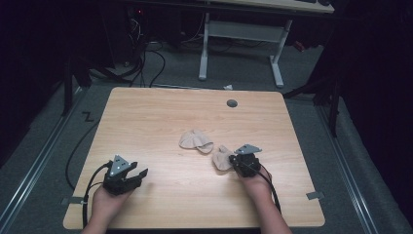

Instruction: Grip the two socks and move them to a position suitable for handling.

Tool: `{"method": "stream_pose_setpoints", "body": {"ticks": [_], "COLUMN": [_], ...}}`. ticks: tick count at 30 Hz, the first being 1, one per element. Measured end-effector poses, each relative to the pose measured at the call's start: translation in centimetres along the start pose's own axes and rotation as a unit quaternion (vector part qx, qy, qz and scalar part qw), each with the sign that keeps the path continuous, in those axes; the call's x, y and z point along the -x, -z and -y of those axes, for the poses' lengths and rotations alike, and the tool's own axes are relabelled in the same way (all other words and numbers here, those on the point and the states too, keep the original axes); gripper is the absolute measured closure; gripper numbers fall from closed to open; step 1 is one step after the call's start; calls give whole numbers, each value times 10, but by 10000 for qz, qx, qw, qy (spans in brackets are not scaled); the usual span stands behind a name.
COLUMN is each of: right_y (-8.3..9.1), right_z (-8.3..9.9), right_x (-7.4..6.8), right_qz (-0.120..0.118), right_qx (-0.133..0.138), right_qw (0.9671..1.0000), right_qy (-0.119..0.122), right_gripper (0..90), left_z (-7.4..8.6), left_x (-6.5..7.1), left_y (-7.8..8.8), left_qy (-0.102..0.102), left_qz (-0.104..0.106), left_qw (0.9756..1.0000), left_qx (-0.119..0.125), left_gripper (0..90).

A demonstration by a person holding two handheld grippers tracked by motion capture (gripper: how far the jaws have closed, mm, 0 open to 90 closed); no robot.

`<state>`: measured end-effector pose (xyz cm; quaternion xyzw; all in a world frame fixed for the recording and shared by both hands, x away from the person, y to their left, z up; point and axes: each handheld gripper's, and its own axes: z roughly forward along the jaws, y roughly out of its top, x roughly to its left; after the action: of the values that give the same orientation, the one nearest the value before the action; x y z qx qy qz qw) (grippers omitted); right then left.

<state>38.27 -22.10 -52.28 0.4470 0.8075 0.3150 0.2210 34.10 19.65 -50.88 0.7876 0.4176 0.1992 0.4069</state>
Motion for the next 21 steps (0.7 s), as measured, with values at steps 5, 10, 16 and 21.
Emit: {"method": "stream_pose_setpoints", "body": {"ticks": [5,10,16,21], "right_y": [11,17,21,19], "right_z": [8,14,16,14], "right_x": [-10,-18,-30,-45], "right_qz": [-123,-213,-345,-550], "right_qx": [-12,-5,2,34], "right_qw": [9999,9997,9992,9977], "right_qy": [50,87,216,385], "right_gripper": [845,836,837,841], "left_z": [-2,-2,-3,-3], "left_x": [4,3,3,6], "left_y": [1,1,2,1], "left_qy": [-90,-60,-62,-130], "left_qz": [17,55,76,112], "left_qw": [10000,9999,9999,9998], "left_qx": [16,61,73,43], "left_gripper": [488,489,488,489]}}
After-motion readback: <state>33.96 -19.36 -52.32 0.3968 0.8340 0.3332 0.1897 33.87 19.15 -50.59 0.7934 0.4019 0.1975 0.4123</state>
